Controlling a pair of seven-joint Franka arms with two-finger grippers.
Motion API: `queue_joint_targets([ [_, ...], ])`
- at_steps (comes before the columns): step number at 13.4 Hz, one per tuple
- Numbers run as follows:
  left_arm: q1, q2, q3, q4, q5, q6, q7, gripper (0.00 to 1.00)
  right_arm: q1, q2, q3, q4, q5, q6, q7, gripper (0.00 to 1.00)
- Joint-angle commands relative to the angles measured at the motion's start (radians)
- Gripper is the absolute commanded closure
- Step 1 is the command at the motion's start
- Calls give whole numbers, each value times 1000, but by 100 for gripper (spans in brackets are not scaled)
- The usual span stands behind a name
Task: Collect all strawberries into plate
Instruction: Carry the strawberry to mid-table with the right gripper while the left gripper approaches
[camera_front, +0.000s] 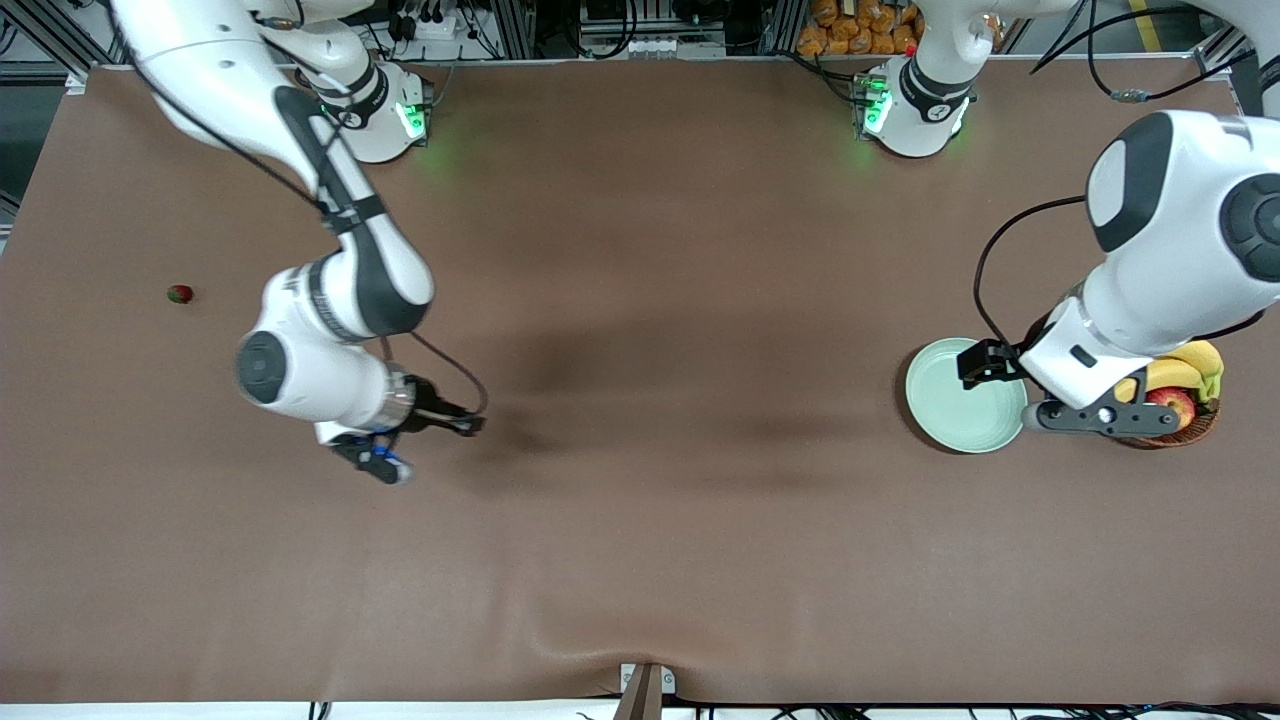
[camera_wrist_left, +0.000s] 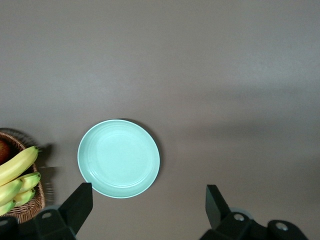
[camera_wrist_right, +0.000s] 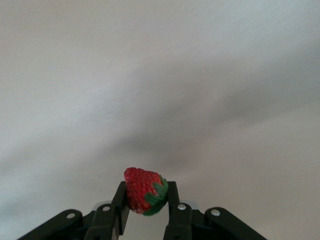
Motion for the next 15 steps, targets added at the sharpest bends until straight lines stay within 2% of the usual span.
queue_joint_targets([
  [1, -33, 20, -3, -5, -16, 17, -9, 0, 112, 84, -12, 77, 34, 80, 162, 100],
  [4, -62, 67, -3, -14, -16, 49, -11, 0, 194, 134, -11, 103, 38, 180, 318, 100],
  [6, -79, 70, -3, -76, -18, 110, -11, 0, 259, 168, -11, 125, 44, 250, 410, 100],
  [10, -76, 56, -3, -169, -13, 174, -11, 0, 400, 242, -11, 194, 162, 350, 520, 100],
  [12, -81, 38, -4, -243, -13, 249, -11, 0, 452, 272, -11, 197, 193, 445, 541, 100],
  [14, -81, 32, -9, -292, -15, 297, -12, 0, 506, 302, -11, 197, 198, 525, 587, 88],
  [15, -78, 30, -9, -312, -18, 308, -12, 0, 524, 311, -11, 200, 198, 548, 609, 88],
])
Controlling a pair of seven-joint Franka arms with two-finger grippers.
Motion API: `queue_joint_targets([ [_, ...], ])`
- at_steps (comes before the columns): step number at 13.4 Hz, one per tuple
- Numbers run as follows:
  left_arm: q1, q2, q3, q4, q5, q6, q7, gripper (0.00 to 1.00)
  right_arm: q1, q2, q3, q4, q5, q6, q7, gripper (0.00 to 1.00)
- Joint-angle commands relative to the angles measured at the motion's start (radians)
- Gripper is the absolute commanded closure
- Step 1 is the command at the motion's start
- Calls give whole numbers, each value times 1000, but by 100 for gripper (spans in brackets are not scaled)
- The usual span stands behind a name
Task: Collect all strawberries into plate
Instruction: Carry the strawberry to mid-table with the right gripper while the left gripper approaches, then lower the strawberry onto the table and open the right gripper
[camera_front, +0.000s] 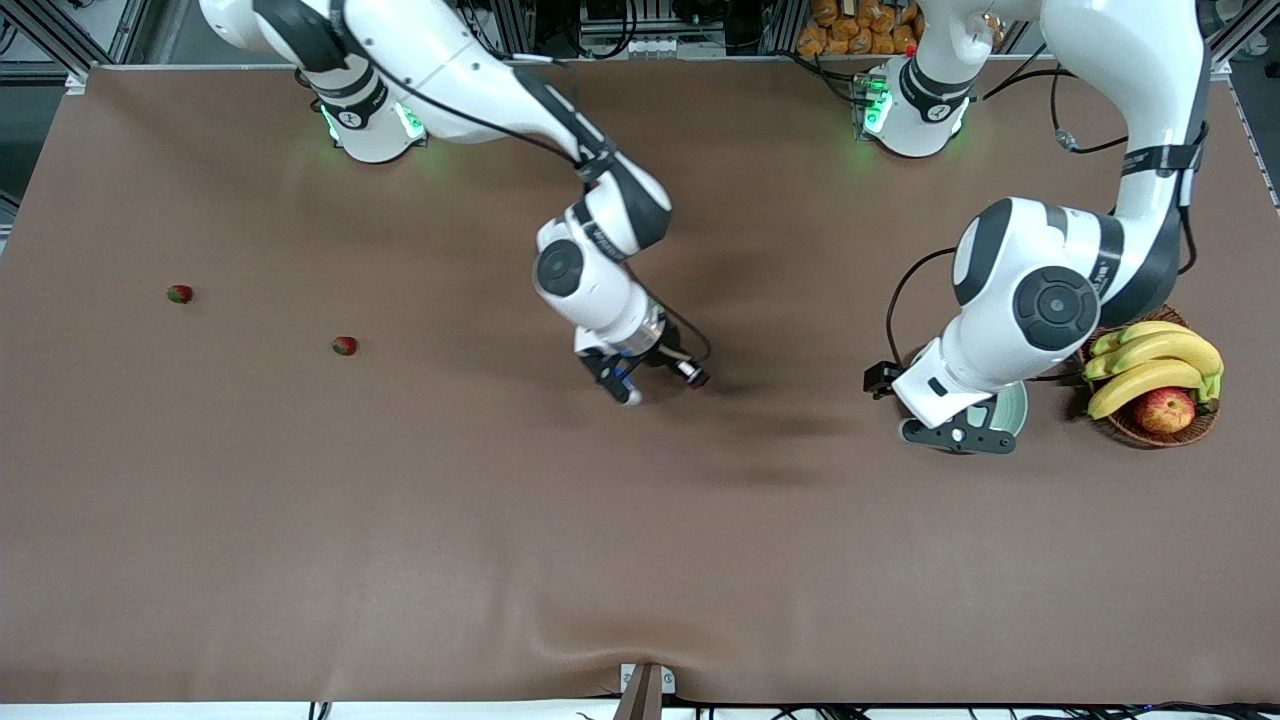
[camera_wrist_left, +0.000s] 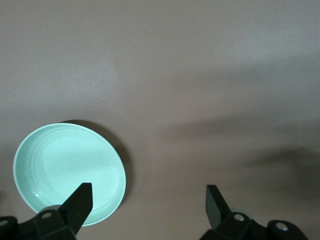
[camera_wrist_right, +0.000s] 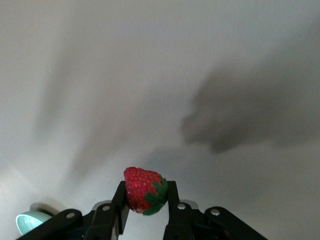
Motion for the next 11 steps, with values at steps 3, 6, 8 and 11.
queue_joint_targets([
  [3, -4, -59, -20, -133, -31, 75, -34, 0, 77, 76, -12, 88, 22, 49, 108, 67],
  [6, 4, -56, -49, -136, -33, 84, -107, 0, 89, 85, -15, 94, 10, 49, 110, 0],
  [8, 5, -57, -49, -142, -33, 91, -107, 0, 75, 75, -20, 95, 5, 39, 102, 0],
  [11, 4, -57, -51, -156, -33, 91, -111, 0, 17, 42, -41, 95, -24, -86, 97, 0],
])
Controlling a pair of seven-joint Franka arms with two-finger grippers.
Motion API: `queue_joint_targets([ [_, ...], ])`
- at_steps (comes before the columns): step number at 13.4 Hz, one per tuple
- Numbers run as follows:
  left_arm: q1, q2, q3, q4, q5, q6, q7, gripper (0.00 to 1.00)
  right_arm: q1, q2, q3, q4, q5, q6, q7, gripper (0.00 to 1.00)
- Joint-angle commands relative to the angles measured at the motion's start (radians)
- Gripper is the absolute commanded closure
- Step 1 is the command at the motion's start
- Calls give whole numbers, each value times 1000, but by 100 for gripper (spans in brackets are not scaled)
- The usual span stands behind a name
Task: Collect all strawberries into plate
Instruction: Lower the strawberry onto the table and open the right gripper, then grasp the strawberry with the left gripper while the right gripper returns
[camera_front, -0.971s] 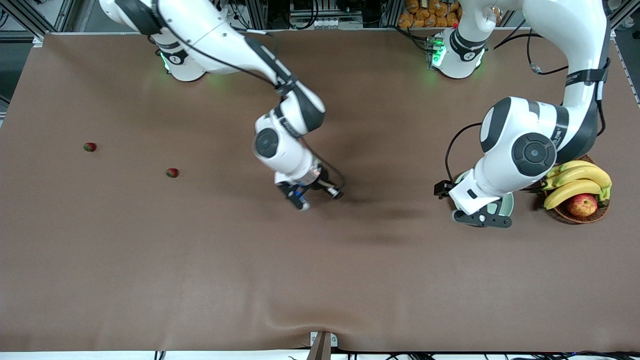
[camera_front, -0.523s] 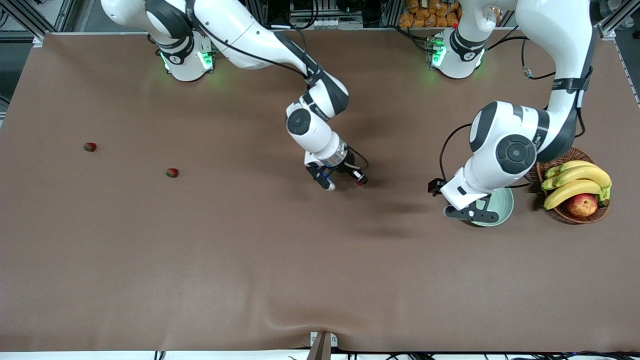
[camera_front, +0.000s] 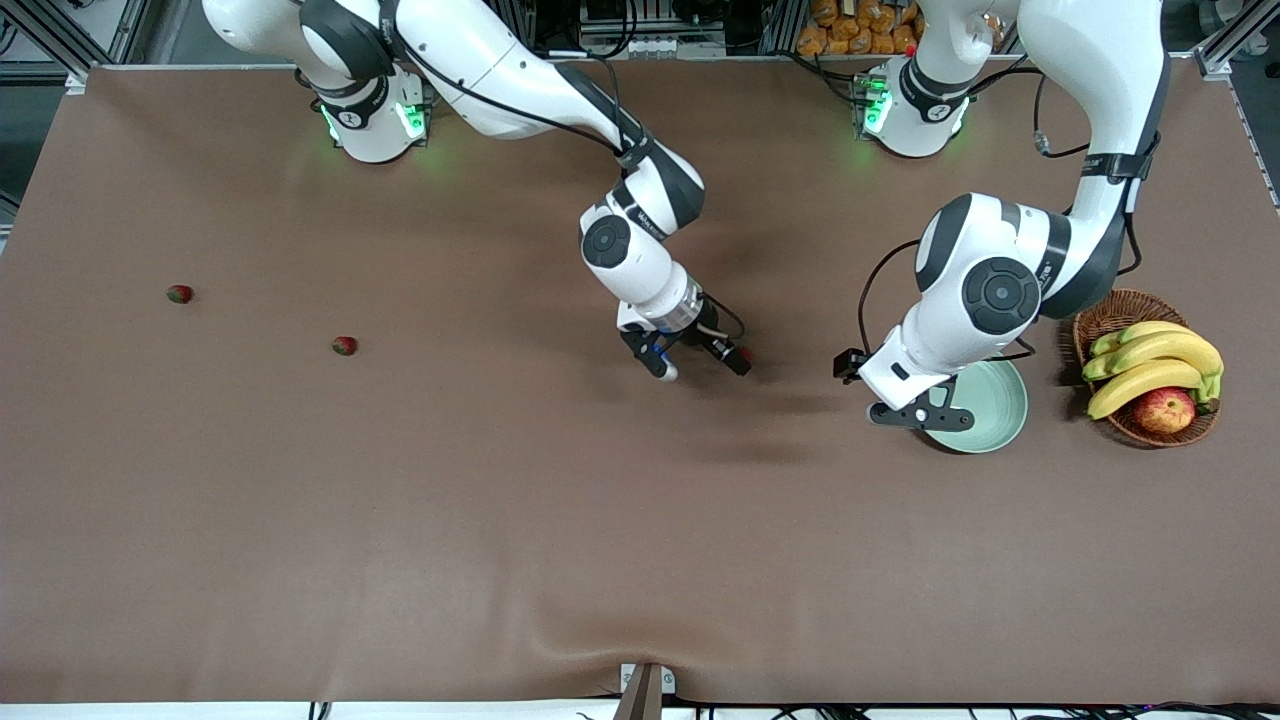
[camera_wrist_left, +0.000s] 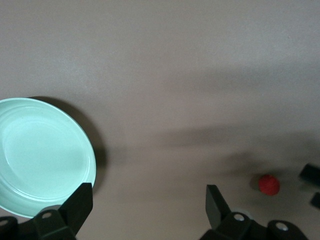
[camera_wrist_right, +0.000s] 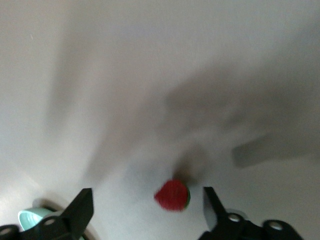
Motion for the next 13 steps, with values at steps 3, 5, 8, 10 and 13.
queue_joint_targets([
  [3, -6, -36, -8, -108, -61, 92, -13, 0, -142, -68, -13, 20, -134, -258, -17, 0],
  [5, -4, -37, -47, -111, -63, 89, -57, 0, -196, -111, -14, 19, -145, -349, -86, 0],
  [8, -38, -13, -88, -114, -60, 90, -252, 0, -309, -189, -16, 16, -148, -545, -234, 0],
  [10, -85, 10, -90, -114, -60, 97, -431, 0, -410, -252, -17, 12, -150, -694, -348, 0],
  [13, -138, 47, -88, -158, -49, 144, -642, 0, -530, -327, -19, 8, -183, -837, -479, 0],
])
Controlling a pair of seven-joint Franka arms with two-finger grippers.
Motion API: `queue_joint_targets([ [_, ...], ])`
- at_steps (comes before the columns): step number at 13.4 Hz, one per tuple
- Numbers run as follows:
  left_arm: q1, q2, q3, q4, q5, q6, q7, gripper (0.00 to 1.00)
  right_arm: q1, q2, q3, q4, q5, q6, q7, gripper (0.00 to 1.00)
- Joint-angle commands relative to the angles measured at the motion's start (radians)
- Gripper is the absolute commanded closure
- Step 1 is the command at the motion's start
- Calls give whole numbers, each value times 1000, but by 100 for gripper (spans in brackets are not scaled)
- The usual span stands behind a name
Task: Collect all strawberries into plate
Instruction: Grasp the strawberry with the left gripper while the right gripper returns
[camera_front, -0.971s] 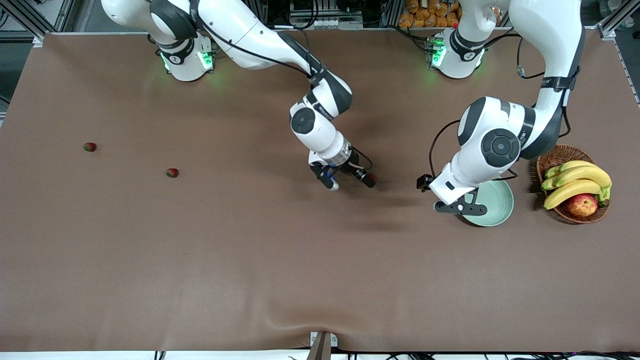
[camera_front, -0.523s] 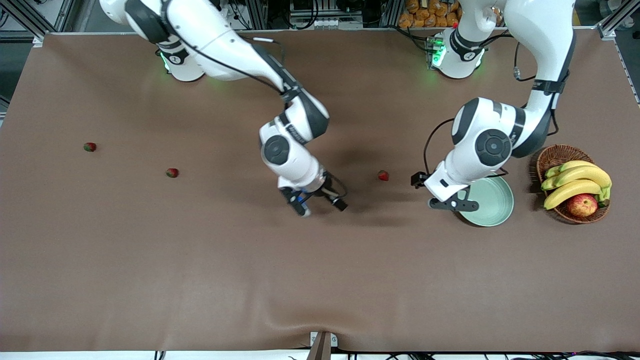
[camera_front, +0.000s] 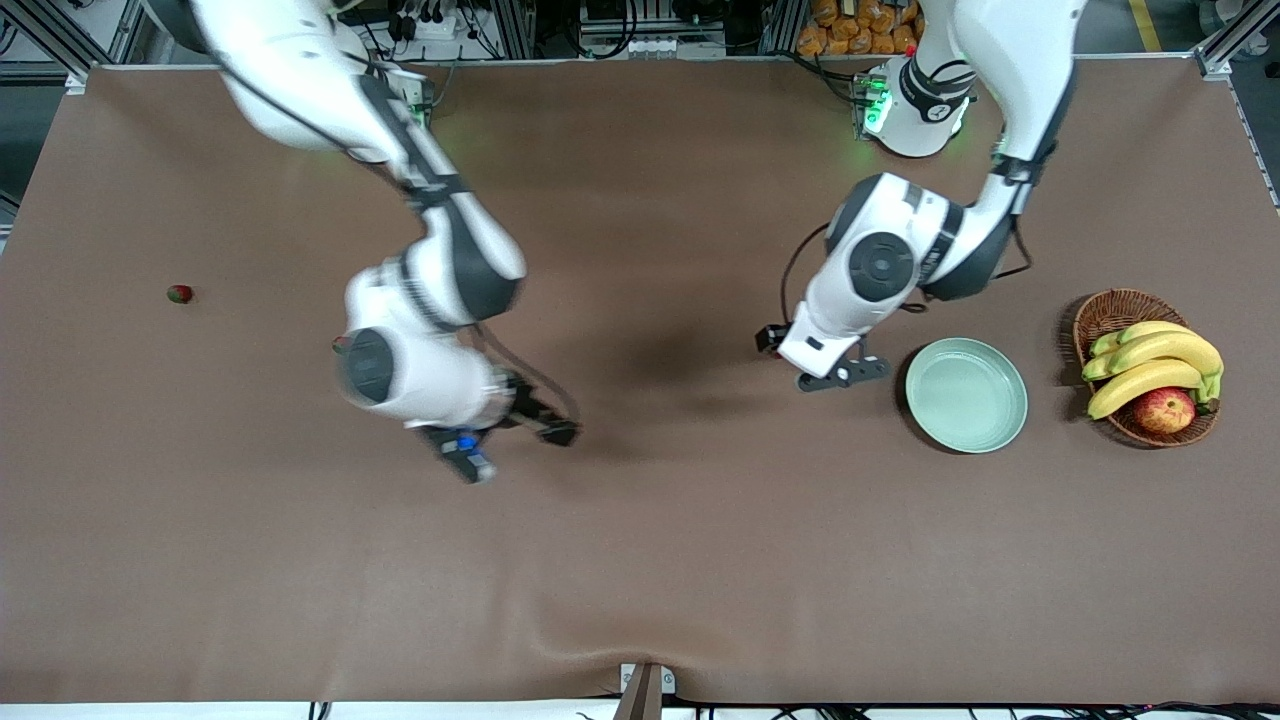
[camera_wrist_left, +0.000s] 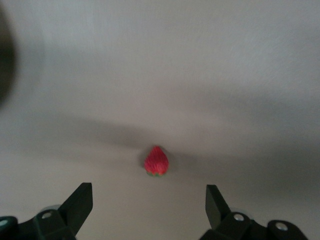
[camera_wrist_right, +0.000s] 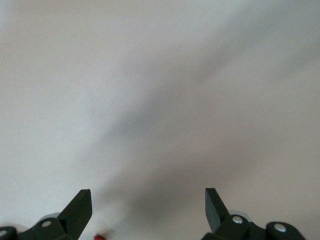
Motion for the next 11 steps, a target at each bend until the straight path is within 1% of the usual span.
queue_joint_targets([
  [1, -14, 29, 5, -75, -3, 115, -97, 0, -68, -77, 20, -36, -94, -71, -51, 0],
  [2, -11, 44, 5, -95, -3, 175, -118, 0, -78, -91, 20, -37, -146, -102, -52, 0],
  [3, -15, 60, 5, -101, -3, 204, -135, 0, -104, -109, 20, -37, -164, -123, -55, 0],
  [7, -9, 96, 7, -97, -1, 221, -138, 0, -189, -207, 20, -35, -165, -232, -178, 0],
  [10, -6, 121, 9, -89, -3, 263, -158, 3, -243, -264, 20, -33, -167, -295, -254, 0],
  [11, -11, 127, 9, -84, -3, 263, -195, 7, -264, -285, 20, -33, -167, -312, -273, 0],
])
